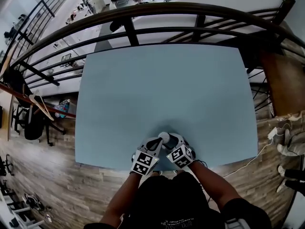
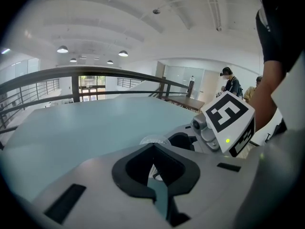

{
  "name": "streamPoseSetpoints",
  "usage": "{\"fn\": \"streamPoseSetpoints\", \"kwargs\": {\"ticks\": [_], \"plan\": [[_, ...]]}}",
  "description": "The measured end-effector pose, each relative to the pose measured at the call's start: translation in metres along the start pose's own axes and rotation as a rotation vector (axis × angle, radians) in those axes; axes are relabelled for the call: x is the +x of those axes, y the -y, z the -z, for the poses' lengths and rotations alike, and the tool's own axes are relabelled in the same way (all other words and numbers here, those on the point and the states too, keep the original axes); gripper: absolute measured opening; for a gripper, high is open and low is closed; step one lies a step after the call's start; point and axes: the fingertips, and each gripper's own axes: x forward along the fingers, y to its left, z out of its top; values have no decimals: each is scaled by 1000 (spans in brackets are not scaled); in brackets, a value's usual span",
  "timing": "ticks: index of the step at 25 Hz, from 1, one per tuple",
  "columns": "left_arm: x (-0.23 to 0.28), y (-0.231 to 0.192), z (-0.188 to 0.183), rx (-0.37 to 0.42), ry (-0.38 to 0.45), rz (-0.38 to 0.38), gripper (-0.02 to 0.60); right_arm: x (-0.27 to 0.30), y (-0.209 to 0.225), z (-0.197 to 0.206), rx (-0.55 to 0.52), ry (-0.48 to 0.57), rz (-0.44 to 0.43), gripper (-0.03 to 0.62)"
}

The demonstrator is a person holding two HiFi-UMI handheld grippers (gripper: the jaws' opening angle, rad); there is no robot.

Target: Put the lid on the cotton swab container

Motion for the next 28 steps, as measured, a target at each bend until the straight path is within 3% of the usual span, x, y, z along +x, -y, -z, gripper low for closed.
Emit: {"fn": "streamPoseSetpoints", "kwargs": {"ticks": [6,12,18,28], "plan": [[3,5,-1,77,-44,-19,11,-3,2,3,26,19,22,249],[0,4,3,85,-59,-10,9,-2,-1,0,25,26,26,247],[2,4,0,156,-80,-18,9,0,0,-2,33,24,32,246],[2,2,1,106,-102,-24,9,1,0,-3,28,16,29,247]]}}
